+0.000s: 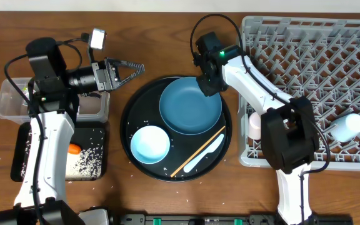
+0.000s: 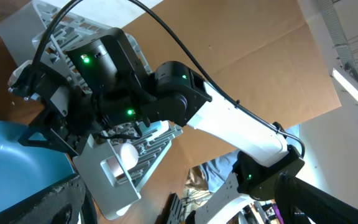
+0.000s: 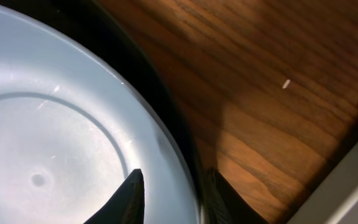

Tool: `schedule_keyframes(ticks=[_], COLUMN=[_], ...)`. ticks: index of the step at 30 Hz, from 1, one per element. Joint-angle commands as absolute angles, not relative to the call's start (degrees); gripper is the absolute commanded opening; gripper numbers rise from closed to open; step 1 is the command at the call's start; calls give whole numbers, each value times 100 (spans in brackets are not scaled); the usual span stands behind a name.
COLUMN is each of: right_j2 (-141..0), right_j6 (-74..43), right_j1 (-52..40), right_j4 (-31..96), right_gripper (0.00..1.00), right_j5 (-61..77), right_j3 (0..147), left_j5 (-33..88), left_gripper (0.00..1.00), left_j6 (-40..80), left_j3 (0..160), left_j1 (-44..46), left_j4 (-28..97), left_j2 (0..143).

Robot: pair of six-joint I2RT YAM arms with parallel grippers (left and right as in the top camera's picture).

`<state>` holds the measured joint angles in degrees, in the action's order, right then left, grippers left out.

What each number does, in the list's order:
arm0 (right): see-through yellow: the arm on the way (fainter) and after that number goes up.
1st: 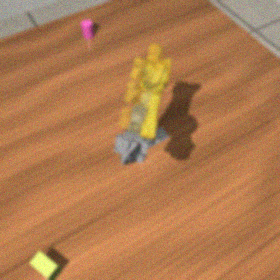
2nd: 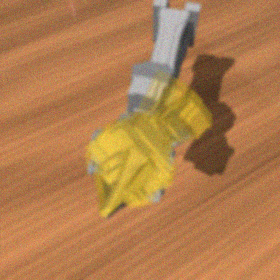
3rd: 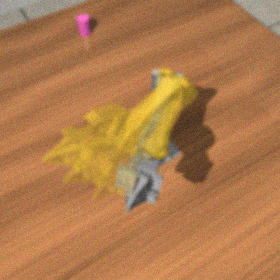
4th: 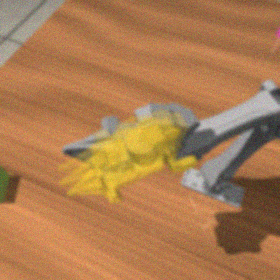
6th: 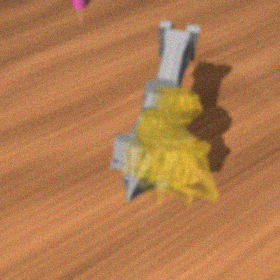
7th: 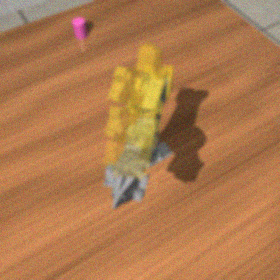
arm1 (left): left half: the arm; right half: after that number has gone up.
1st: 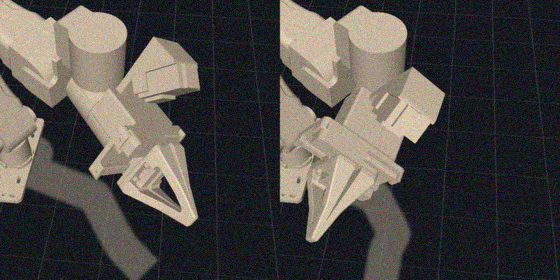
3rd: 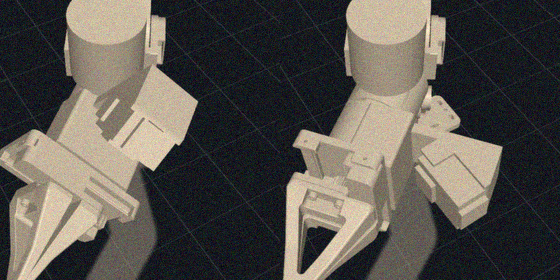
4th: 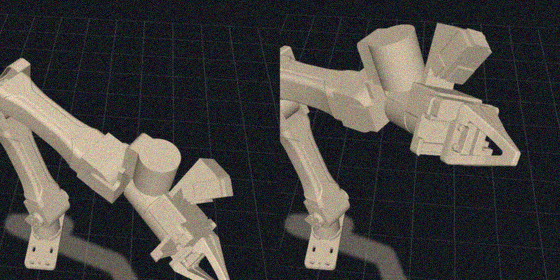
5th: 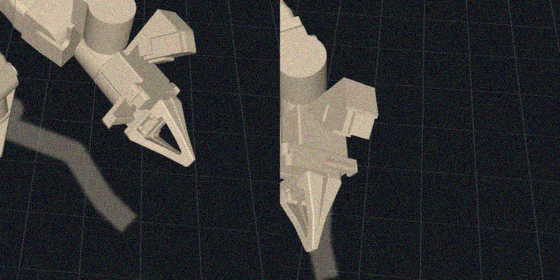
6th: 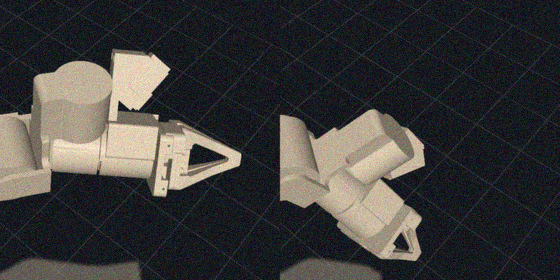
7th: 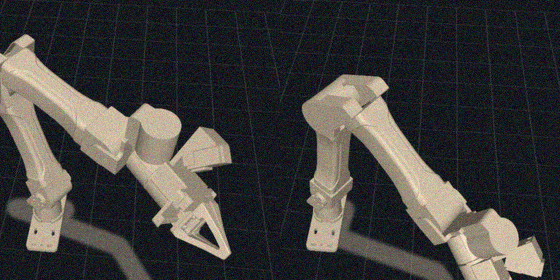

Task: Sort waste into correct bins and load items into the dishwasher rack
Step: 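Move right gripper left to the rim of the blue plate, then close right gripper on the blue plate's rim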

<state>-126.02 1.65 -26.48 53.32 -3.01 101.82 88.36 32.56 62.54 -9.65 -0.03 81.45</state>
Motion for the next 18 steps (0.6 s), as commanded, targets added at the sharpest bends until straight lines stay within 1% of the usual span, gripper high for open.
schedule_keyframes(ticks=[1,3,9,11,14,18], right_j2=[-12667,-12667,-12667,-12667,-12665,-12665], right_j6=[132,132,132,132,132,132], right_j1=[-2663,-2663,-2663,-2663,-2652,-2652], right_j4=[5280,5240,5063,5037,5011,5017], right_gripper=[25,22,20,16,6,6], right_j5=[-493,-495,-495,-495,-495,-495], right_j3=[10073,10003,9751,9732,9741,9743], left_j5=[8890,8890,8892,8892,8890,8892], left_gripper=[98,98,98,98,98,98], left_j6=[3157,3157,3157,3157,3157,3157], left_j3=[6254,6254,6254,6254,6254,6254], left_j1=[-978,-980,-980,-980,-980,-980], left_j4=[-10,-10,-10,-10,-10,-10], left_j2=[8156,8156,8156,8156,8156,8156])
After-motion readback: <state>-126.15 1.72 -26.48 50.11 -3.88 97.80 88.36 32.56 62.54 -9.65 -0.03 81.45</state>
